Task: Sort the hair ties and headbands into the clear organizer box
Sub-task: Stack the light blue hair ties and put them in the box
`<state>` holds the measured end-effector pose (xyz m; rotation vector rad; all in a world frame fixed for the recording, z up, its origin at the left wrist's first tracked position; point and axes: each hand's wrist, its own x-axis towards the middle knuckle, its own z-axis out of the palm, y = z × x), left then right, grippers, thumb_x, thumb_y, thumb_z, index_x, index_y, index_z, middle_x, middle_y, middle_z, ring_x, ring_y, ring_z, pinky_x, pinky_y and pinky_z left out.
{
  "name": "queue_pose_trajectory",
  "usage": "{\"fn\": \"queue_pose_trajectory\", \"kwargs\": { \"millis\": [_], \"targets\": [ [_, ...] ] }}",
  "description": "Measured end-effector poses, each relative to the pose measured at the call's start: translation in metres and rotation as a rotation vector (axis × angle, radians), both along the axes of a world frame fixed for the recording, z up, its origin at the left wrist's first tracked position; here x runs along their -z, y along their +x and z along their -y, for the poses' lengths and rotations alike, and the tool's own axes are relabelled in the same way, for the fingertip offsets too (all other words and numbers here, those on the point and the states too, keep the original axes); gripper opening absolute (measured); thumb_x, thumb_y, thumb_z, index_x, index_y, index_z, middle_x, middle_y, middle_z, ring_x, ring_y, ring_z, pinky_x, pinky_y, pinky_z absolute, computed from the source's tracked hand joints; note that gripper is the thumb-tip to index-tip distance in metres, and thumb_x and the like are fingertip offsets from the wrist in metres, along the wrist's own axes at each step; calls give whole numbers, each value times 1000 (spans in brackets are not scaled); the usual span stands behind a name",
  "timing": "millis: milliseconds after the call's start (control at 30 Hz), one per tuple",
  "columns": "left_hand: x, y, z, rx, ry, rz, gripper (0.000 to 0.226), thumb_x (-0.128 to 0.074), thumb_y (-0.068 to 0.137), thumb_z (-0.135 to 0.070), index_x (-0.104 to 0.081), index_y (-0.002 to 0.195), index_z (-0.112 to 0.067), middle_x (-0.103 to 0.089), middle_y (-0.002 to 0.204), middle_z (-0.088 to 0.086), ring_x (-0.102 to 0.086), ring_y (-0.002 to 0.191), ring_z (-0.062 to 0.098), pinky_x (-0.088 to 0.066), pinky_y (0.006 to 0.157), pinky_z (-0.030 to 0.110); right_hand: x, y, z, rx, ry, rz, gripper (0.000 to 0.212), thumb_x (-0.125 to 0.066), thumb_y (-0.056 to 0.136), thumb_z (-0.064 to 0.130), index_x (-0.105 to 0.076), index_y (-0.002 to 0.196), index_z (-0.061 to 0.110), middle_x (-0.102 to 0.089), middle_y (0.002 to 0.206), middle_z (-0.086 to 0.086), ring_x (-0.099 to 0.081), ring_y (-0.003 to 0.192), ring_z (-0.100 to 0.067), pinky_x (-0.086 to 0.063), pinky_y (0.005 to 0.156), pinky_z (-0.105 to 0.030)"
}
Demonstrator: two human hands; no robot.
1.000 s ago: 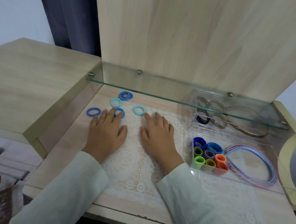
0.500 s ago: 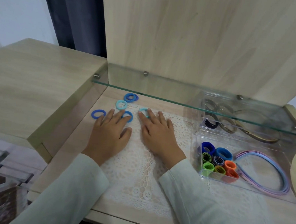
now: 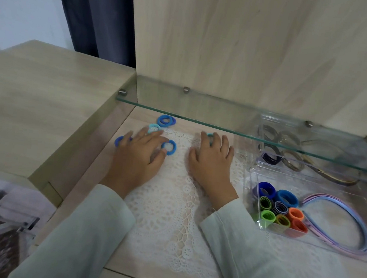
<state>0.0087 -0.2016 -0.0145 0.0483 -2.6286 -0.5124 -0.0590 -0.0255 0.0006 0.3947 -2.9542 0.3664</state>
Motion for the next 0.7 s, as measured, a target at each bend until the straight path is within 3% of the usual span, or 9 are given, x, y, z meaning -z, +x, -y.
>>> {"fn": "queue_pose_trajectory", "kwargs": {
  "millis": [67,167,433,600,700],
  "targets": [
    [-1,-2,5,-132,-54,-51,40,-41,88,-36,-68,114,-23,-65,128,-3,-53,128,25,-38,102,45,3,-2,4,-61,-10,-47,53,-37,98,35,-29,149,22,-26,153,-14,-13,143,-35,-10,116,-50],
    [-1,-1,8,-236,-39,40,43,-37,87,-36,-65,117,-23,-65,123,-1,-56,119,23,-42,93,42,6,-9,9,-144,-32,-107,48,-40,97,31,-38,145,25,-33,149,-14,-22,138,-35,-16,113,-48],
    [2,-5,2,-289,-73,250,61,-25,90,-43,-40,148,-30,-39,154,0,-28,144,24,-22,112,50,0,-30,32,-204,-52,-125,43,-40,97,24,-46,139,32,-47,138,-5,-38,123,-31,-30,101,-43],
    [2,-7,0,-300,-26,294,54,-31,101,-40,-22,154,-35,-25,161,-6,-15,150,20,-12,117,50,0,-42,40,-199,-76,-149,44,-38,98,21,-46,137,37,-51,132,-5,-39,123,-31,-30,99,-44],
    [1,-6,-1,-291,-19,308,54,-29,102,-41,-20,154,-37,-21,162,-7,-12,150,20,-9,118,51,0,-46,45,-244,-78,-142,50,-43,92,17,-46,136,41,-51,124,-4,-39,119,-29,-30,96,-43]
  ]
}}
